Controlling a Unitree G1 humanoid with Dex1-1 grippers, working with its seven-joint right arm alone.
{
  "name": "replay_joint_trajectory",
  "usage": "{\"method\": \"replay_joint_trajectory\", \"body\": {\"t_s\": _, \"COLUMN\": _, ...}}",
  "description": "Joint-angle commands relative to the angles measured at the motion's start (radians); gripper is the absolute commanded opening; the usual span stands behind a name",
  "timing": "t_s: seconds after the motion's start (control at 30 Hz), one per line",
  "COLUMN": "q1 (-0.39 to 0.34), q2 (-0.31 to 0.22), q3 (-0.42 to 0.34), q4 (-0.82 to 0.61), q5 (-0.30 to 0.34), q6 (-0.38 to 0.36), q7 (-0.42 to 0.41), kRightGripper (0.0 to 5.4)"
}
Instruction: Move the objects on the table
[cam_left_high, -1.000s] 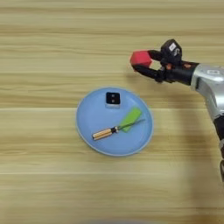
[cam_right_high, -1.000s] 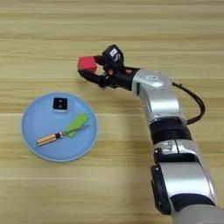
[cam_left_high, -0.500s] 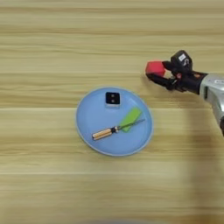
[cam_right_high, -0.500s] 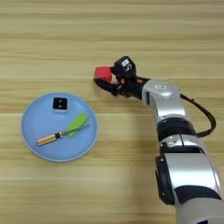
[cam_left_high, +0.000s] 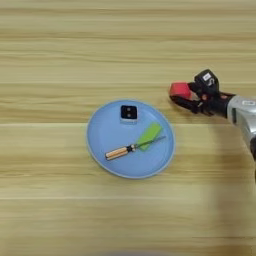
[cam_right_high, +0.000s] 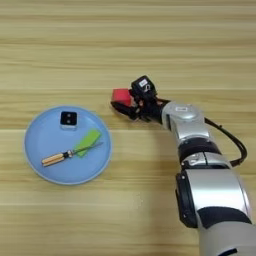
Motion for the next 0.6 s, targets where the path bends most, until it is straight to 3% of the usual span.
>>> {"method": "replay_joint_trajectory", "body": {"t_s": 0.03, "q1": -0.099, "q2": -0.025, "q3": -0.011, "q4": -0.024, "q5": 0.002, "q6": -0.031, "q7": -0.032, "kRightGripper": 3.14}}
{"method": "replay_joint_trajectory", "body": {"t_s": 0.6, "q1": -0.1, "q2": -0.021, "q3": -0.008, "q4": -0.003, "q5": -0.006, "q6": -0.036, "q7": -0.031, "kRightGripper": 3.14}}
